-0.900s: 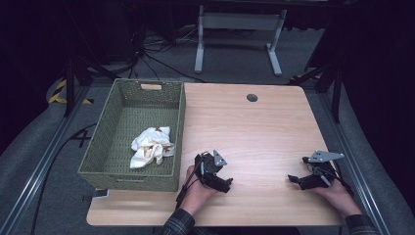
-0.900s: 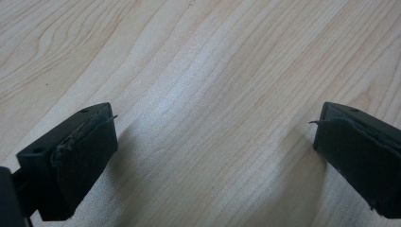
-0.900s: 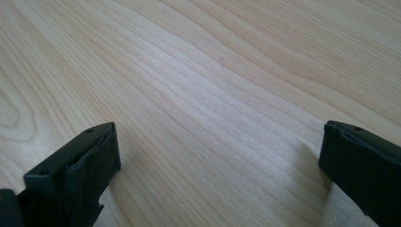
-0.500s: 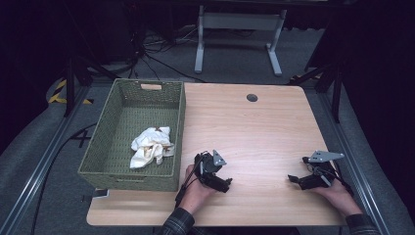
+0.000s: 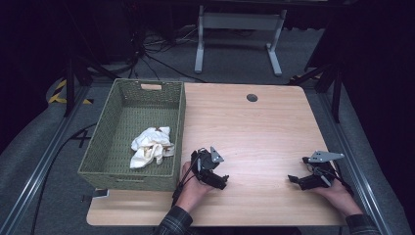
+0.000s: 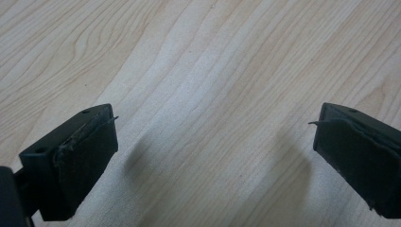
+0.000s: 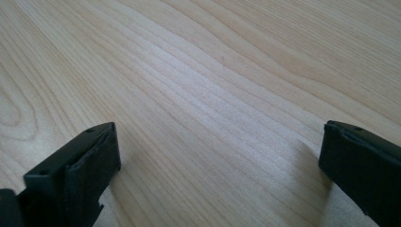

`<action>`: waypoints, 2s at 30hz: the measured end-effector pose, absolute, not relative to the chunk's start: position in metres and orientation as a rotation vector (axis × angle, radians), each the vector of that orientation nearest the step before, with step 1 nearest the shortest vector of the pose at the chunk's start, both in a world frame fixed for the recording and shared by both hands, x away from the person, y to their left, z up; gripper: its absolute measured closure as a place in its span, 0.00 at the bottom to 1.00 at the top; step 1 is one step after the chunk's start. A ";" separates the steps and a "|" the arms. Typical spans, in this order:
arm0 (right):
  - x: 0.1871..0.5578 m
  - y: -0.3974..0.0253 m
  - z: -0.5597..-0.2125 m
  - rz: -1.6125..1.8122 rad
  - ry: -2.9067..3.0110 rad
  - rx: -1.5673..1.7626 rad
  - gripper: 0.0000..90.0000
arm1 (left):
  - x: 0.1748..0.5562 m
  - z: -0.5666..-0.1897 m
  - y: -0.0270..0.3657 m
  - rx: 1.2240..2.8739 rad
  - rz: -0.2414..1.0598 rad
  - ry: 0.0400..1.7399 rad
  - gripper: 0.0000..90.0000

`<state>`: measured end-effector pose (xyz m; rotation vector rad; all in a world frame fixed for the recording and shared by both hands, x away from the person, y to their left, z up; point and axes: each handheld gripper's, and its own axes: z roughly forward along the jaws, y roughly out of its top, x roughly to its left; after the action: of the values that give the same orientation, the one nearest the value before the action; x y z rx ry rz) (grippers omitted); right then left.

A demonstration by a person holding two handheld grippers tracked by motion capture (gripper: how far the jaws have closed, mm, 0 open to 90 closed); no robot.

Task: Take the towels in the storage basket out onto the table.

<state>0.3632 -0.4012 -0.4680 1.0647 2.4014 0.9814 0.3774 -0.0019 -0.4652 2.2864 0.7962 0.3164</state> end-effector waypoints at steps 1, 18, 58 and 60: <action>0.363 -0.401 -0.468 0.981 2.401 1.064 0.00 | 0.378 -0.465 -0.001 2.286 0.319 0.795 0.01; 0.363 -0.401 -0.468 0.981 2.401 1.065 0.00 | 0.378 -0.451 0.002 2.272 0.317 0.799 0.01; 0.363 -0.401 -0.468 0.981 2.401 1.064 0.00 | 0.386 -0.419 0.003 2.228 0.304 0.781 0.03; 0.363 -0.401 -0.468 0.982 2.400 1.065 0.00 | 0.387 -0.416 0.004 2.225 0.311 0.779 0.03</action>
<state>0.3632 -0.4012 -0.4681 1.0652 2.4004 0.9817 0.3870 0.0038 -0.4159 2.2252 0.7793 0.3110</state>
